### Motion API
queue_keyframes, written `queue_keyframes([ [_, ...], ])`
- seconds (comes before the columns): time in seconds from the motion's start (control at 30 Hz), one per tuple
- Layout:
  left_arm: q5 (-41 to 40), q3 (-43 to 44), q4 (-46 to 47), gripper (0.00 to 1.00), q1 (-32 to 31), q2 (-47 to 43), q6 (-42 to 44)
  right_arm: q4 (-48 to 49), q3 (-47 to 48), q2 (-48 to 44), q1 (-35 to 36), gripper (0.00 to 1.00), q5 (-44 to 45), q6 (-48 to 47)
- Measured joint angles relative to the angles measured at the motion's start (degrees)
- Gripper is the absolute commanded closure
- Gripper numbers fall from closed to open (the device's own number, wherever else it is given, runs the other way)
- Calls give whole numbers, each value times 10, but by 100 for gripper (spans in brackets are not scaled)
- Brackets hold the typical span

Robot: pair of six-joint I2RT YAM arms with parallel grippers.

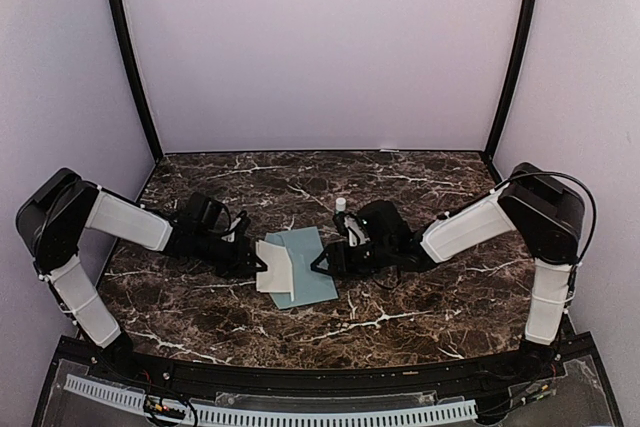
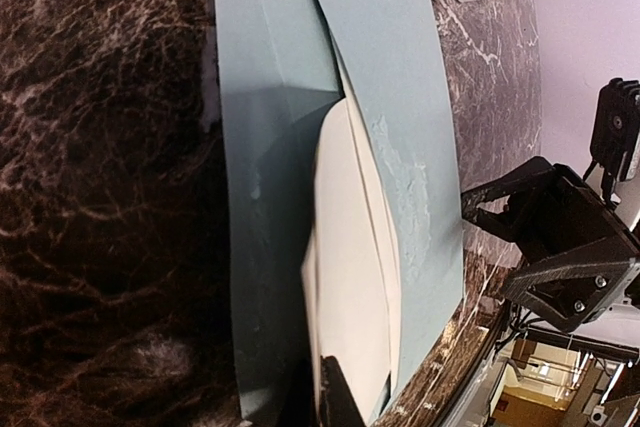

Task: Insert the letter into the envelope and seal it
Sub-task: Place the letter in the envelope.

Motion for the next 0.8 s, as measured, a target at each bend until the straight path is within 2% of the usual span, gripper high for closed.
queue_keyframes([
  [0.43, 2, 5, 16, 100, -14, 28, -8, -2, 4, 3, 2, 38, -1, 0],
  [0.8, -14, 44, 18, 100, -44, 53, -9, -2, 4, 3, 7, 38, -4, 0],
])
